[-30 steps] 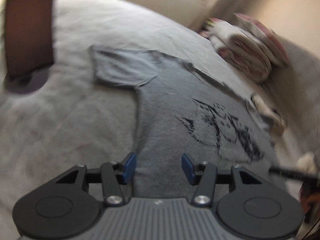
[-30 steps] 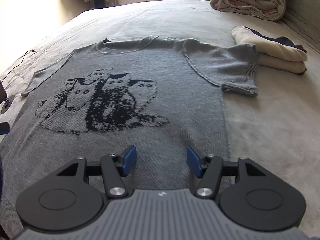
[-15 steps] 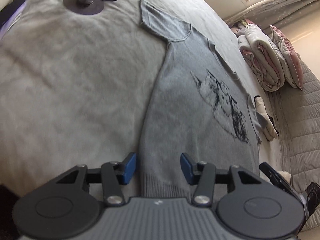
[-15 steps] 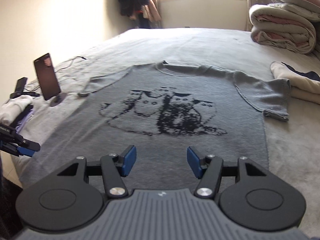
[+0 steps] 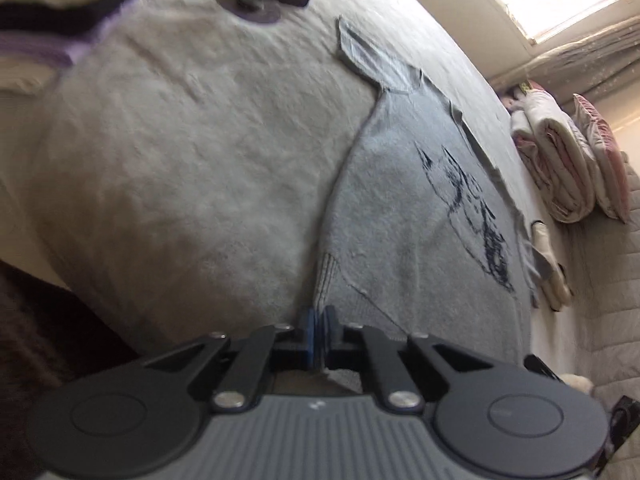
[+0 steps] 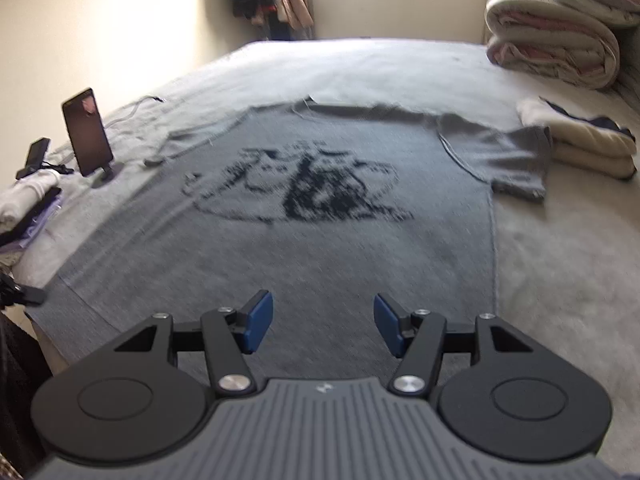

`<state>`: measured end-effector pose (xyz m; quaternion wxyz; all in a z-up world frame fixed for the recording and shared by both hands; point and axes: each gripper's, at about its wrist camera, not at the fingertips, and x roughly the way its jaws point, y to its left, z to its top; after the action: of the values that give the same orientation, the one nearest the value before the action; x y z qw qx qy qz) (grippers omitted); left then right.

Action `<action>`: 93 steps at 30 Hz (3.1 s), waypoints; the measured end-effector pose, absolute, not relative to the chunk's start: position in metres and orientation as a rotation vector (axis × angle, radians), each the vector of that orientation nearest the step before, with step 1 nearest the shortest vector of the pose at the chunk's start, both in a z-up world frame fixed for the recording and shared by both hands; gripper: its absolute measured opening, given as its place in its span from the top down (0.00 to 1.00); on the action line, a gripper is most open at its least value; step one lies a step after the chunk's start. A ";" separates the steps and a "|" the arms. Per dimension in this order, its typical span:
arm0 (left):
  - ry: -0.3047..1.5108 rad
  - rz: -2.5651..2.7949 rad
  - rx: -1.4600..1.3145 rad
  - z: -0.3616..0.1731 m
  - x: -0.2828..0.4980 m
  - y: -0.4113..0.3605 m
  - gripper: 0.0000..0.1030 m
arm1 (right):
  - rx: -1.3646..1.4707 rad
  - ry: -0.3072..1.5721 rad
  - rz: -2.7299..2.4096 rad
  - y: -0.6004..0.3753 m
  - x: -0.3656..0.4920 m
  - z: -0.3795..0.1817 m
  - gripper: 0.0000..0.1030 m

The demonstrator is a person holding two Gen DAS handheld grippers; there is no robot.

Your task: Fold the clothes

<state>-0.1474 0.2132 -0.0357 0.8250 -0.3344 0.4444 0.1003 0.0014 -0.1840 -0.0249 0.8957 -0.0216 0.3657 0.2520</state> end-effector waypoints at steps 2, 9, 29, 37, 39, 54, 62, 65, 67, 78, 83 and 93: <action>0.938 0.269 -0.635 -0.029 -0.151 0.208 0.96 | -0.052 0.814 0.484 -0.190 0.006 -0.031 0.42; 0.869 0.275 -0.521 -0.019 -0.146 0.199 0.85 | -0.065 0.820 0.465 -0.199 0.004 -0.028 0.42; 0.966 0.059 -0.277 -0.013 -0.084 0.132 0.58 | -0.051 0.850 0.426 -0.203 0.009 -0.032 0.37; 0.893 -0.017 -0.241 -0.008 -0.005 0.111 0.58 | 0.030 0.792 0.368 -0.187 0.047 -0.017 0.37; 0.896 -0.037 -0.245 -0.010 0.017 0.109 0.57 | 0.034 0.790 0.355 -0.181 0.062 -0.015 0.37; 0.835 -0.014 -0.026 -0.034 0.212 0.147 0.52 | -0.116 0.716 0.435 -0.142 0.238 -0.005 0.37; 0.753 -0.033 0.015 -0.042 0.297 0.156 0.48 | -0.091 0.690 0.430 -0.139 0.323 -0.022 0.38; 0.736 -0.039 0.020 -0.041 0.318 0.155 0.48 | -0.068 0.686 0.435 -0.140 0.346 -0.026 0.40; 0.737 -0.056 0.030 -0.042 0.330 0.154 0.48 | -0.058 0.690 0.457 -0.138 0.356 -0.030 0.44; 0.777 -0.166 0.037 -0.050 0.350 0.148 0.74 | -0.124 0.736 0.593 -0.120 0.360 -0.055 0.87; 0.673 -0.142 0.058 -0.049 0.335 0.133 0.97 | -0.276 0.569 0.494 -0.104 0.336 -0.053 0.95; 0.613 -0.007 0.117 -0.062 0.335 0.118 0.91 | -0.383 0.511 0.374 -0.095 0.337 -0.062 0.88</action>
<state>0.3351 0.1178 -0.0615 0.9517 0.0576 0.3017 -0.0032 0.3373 -0.0954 -0.0623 0.9323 -0.1871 0.2498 0.1830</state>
